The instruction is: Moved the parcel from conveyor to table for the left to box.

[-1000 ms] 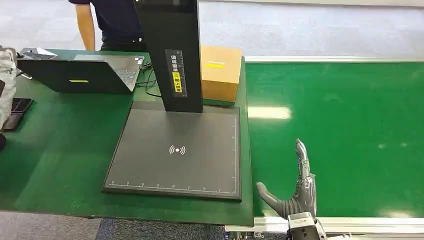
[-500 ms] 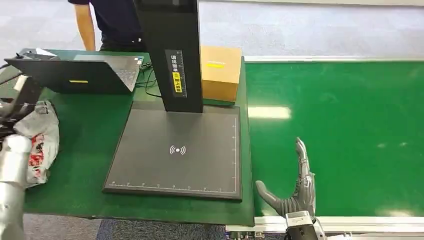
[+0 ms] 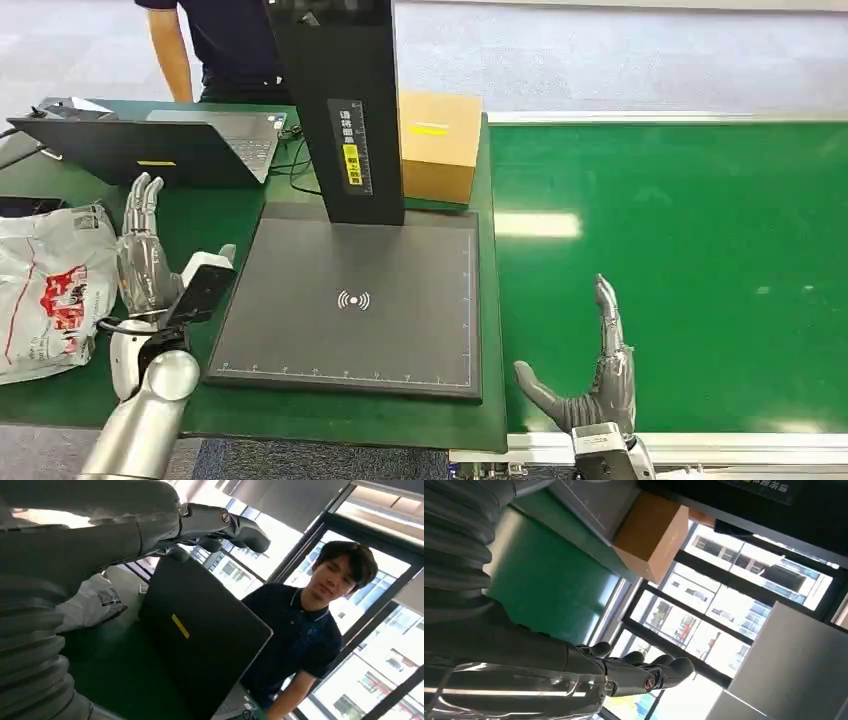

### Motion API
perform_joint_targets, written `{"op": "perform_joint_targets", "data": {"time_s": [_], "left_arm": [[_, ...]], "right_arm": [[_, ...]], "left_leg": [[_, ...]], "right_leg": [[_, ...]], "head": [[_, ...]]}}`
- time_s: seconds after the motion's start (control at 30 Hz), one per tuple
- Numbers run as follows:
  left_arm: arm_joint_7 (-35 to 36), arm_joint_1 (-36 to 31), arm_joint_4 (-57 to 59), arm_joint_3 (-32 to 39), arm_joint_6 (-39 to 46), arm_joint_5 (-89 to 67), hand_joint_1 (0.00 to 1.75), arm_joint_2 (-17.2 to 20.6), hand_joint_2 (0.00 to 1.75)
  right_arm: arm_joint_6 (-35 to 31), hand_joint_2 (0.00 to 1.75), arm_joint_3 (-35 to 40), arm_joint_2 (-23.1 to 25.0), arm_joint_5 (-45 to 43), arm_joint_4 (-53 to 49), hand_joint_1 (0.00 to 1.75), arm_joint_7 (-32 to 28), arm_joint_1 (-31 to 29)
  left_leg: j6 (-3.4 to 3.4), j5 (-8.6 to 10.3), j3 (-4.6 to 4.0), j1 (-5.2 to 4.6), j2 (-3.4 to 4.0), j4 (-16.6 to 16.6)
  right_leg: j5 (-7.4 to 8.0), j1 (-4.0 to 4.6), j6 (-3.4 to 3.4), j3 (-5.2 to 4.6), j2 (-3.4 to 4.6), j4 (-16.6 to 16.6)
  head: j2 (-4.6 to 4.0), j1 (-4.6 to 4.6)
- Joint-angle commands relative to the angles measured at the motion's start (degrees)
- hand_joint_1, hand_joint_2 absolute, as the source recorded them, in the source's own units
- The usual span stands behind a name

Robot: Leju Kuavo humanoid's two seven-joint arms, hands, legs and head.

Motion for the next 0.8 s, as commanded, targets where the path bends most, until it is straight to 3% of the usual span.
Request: {"op": "perform_joint_targets", "data": {"time_s": [0.03,0.17,0.27,0.5,0.8], "left_arm": [[-2.03,1.68,-3.97,-2.22,-1.25,2.29,0.0,-2.37,1.75],[-11.13,10.94,-12.28,-6.79,-2.31,9.31,0.0,-5.86,1.75],[-13.83,15.79,-12.84,-9.72,-5.47,14.04,0.0,-6.98,1.75],[-18.24,16.28,-4.89,-7.65,-13.95,22.18,0.0,-10.6,1.75],[-16.05,22.08,-13.45,-4.27,-17.17,18.83,0.0,-13.44,1.75]], "right_arm": [[-0.56,1.75,-2.25,1.3,0.03,0.29,0.0,0.29,0.61],[-0.38,1.75,-2.58,1.19,0.22,-0.35,0.0,0.48,2.1],[0.06,1.75,-2.38,1.27,0.32,0.85,0.0,0.46,1.27],[-0.62,1.75,-1.83,1.05,1.06,2.64,0.0,1.28,-0.46],[-1.08,1.75,1.21,-2.22,-0.28,4.13,0.0,1.62,-0.35]], "left_leg": [[-0.07,0.01,0.04,0.05,-0.12,0.0],[-0.05,-0.02,0.1,0.04,-0.05,-0.04],[-0.06,-0.09,0.25,0.05,0.0,-0.09],[0.01,-0.16,0.23,0.04,-0.02,-0.11],[0.02,-0.19,0.16,0.05,0.09,-0.06]], "right_leg": [[-0.03,0.06,-0.04,0.09,-0.15,-0.02],[-0.04,0.04,-0.02,0.14,-0.08,-0.05],[-0.08,0.05,-0.04,0.29,-0.04,-0.12],[-0.11,0.02,0.05,0.31,-0.06,-0.15],[-0.12,0.04,0.08,0.22,0.06,-0.12]], "head": [[0.0,0.0],[0.0,0.0],[0.0,-0.02],[0.0,0.0],[0.0,0.0]]}}
